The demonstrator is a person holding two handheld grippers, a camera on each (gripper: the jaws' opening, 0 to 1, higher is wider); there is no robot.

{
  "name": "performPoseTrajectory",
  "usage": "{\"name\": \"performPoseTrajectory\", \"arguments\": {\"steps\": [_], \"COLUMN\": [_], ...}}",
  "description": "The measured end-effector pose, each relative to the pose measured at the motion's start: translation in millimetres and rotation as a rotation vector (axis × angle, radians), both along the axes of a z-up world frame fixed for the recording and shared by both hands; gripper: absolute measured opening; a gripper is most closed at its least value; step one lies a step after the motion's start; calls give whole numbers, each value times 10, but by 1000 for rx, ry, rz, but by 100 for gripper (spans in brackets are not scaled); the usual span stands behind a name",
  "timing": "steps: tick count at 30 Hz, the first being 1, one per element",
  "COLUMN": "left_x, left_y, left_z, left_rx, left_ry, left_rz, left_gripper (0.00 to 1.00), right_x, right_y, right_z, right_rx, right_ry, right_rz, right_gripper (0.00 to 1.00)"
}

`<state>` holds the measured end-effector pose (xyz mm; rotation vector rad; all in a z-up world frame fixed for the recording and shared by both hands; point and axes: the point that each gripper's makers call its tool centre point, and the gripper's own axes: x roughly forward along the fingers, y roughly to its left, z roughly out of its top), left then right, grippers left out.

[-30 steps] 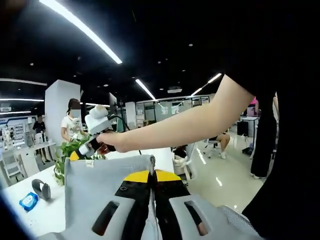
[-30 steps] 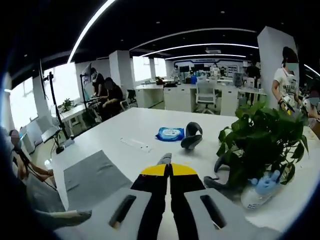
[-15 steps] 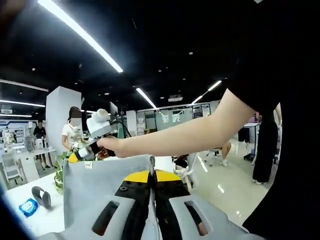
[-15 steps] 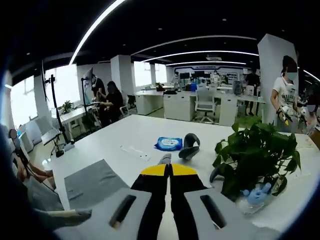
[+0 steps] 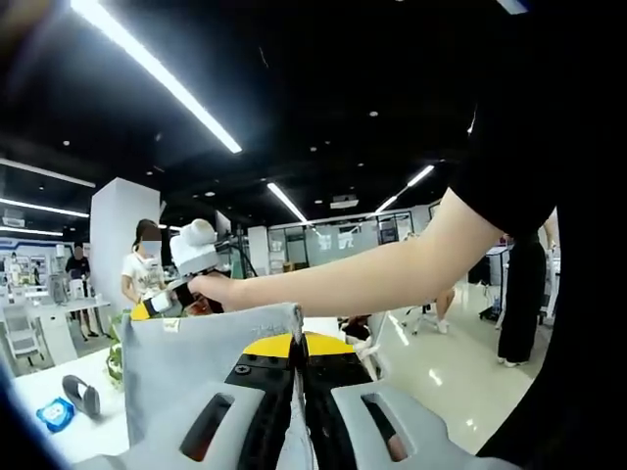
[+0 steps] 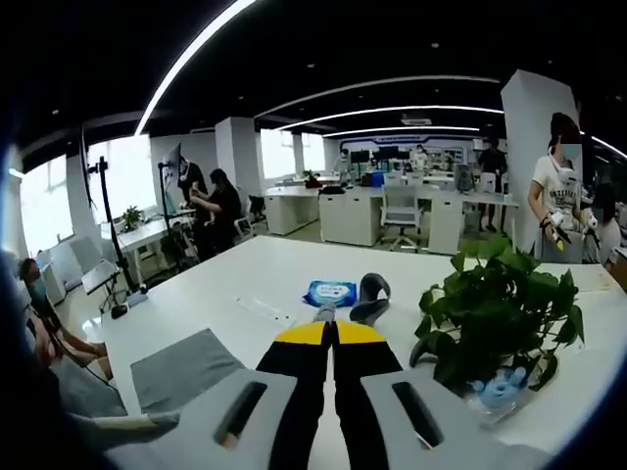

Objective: Fold the towel on the table until its edges align and the towel forms a compact rectangular stack.

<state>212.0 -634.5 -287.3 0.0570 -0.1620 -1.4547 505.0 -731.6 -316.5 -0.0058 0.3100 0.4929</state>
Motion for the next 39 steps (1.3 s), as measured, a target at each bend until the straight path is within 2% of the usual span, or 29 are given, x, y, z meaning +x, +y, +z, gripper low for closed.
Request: {"name": "performPoseTrajectory", "arguments": {"steps": [4,12,22,25,28,34,39], "left_x": [27,73,278,355,402,375,400], "left_y": [53,214,627,763,886,962,1060], "left_z": [3,-80,-263,-298,-301,-324,-350], "left_rx": [0,8,-21,-25,-8,14,-2], "left_ry": [10,29,144,159,135,92,116], "left_rz": [14,53,141,183,236,274,302], "left_gripper": [2,2,2,2,2,2,2], "right_x": [9,30,78,102,119,131,120], "right_y": [-4,131,344,382,424,559,687], "right_z": [19,-75,-221,-245,-270,-284,-293], "right_rx": [23,5,-7,2,3,56,73], "right_ry": [-5,13,44,51,57,73,77], "right_rz": [-8,8,30,31,33,46,55], "right_gripper": [0,0,0,0,0,0,0]}}
